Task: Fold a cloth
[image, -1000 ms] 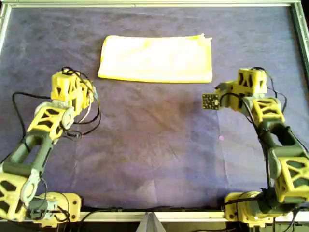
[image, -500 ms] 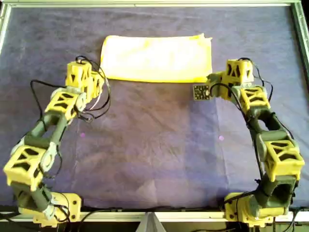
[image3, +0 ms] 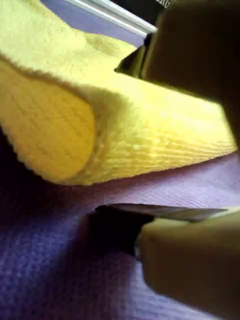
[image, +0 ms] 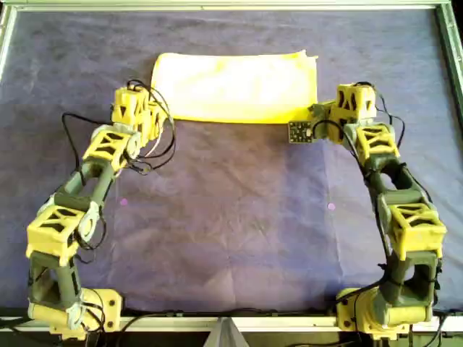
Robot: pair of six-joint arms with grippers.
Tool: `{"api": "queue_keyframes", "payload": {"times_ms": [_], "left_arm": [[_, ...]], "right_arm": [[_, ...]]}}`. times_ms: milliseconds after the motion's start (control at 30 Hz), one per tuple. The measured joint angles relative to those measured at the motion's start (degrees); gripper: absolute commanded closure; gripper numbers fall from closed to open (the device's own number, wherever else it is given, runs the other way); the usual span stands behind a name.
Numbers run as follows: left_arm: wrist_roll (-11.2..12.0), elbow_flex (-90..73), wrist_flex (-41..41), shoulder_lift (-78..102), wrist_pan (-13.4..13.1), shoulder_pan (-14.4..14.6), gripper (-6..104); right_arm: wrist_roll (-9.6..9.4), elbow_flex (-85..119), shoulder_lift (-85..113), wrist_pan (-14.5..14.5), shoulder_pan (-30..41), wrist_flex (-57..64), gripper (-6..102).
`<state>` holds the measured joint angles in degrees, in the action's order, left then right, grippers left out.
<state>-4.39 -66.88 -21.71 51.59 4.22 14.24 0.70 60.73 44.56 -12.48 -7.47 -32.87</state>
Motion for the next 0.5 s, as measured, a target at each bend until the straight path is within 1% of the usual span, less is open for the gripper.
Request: {"api": "queue_keyframes", "payload": {"times_ms": [367, 433, 500], "left_arm": [[0.0, 10.63, 0.0, -7.47, 0.0, 0.0, 10], [0.0, 11.87, 0.0, -8.44, -0.09, 0.0, 10], [0.0, 12.22, 0.0, -8.79, -0.26, 0.0, 10]], "right_arm": [[0.0, -2.81, -1.49, -0.09, -0.09, 0.0, 20], [0.0, -2.81, -1.49, -0.09, -0.09, 0.0, 24], [0.0, -2.81, -1.49, -0.09, -0.09, 0.0, 31]]}}
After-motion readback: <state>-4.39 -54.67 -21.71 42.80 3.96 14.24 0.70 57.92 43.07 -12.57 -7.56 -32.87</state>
